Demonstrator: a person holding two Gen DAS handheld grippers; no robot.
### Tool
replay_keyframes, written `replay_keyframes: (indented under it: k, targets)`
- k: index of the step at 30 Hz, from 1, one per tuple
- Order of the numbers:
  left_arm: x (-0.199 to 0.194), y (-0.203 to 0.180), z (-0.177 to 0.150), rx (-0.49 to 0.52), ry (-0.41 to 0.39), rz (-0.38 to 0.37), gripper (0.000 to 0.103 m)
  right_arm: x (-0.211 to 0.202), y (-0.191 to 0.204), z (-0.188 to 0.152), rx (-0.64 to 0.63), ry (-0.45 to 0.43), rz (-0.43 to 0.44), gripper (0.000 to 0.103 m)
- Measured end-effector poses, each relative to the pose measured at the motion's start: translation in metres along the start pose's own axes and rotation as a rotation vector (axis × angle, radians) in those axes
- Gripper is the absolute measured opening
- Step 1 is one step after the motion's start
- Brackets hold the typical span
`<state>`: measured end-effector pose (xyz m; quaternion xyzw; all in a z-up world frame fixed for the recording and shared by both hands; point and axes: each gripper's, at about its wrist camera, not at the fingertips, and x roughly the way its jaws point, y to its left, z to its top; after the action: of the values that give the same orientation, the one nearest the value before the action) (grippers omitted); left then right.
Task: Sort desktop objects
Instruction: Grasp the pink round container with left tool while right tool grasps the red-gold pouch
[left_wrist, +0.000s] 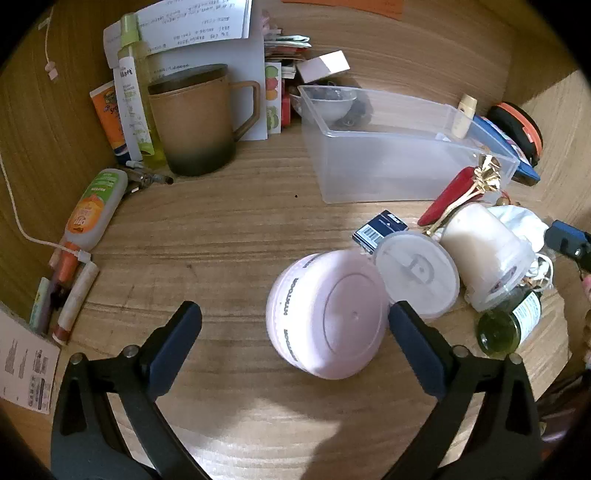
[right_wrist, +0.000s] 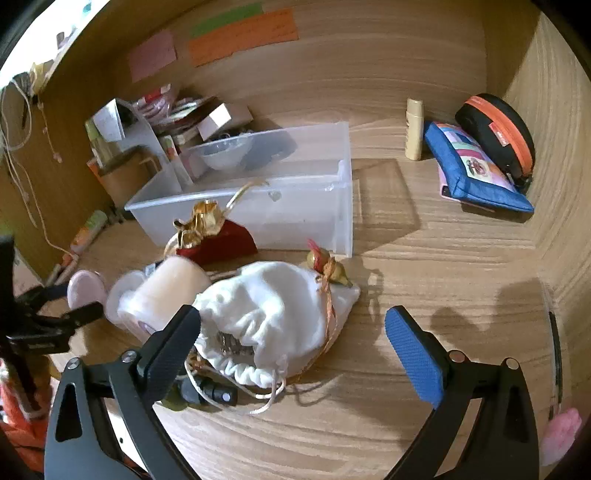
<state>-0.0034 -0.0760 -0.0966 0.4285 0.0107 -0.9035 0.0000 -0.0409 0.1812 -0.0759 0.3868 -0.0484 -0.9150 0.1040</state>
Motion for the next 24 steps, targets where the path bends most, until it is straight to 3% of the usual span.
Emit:
replay_keyframes:
  k: [4,7,12,19,20,22,24]
  targets:
    - [0.008,0.000,0.003,-0.006,0.023,-0.005,0.077,0.005,-0.004,0.014,0.004,0.011,0.023,0.087]
    - [0.016,0.004,0.004,-0.027,0.044,-0.009,0.073,0.013,0.002,0.026,-0.012,0.024,0.061,0.079]
    - [0.021,0.007,0.006,-0.048,0.048,-0.016,0.060,0.034,0.026,0.041,-0.087,0.057,0.114,0.077]
    - [0.021,0.012,0.008,-0.052,0.031,0.000,0.059,0.061,0.057,0.051,-0.155,0.103,0.146,0.074]
    - [0.021,0.013,0.008,-0.051,0.027,0.003,0.059,0.065,0.060,0.053,-0.160,0.108,0.135,0.071]
    - [0.019,0.014,0.007,-0.045,0.012,0.016,0.059,0.071,0.063,0.054,-0.162,0.120,0.133,0.054]
    - [0.017,0.016,0.008,-0.040,0.003,0.024,0.058,0.074,0.064,0.055,-0.156,0.119,0.127,0.053]
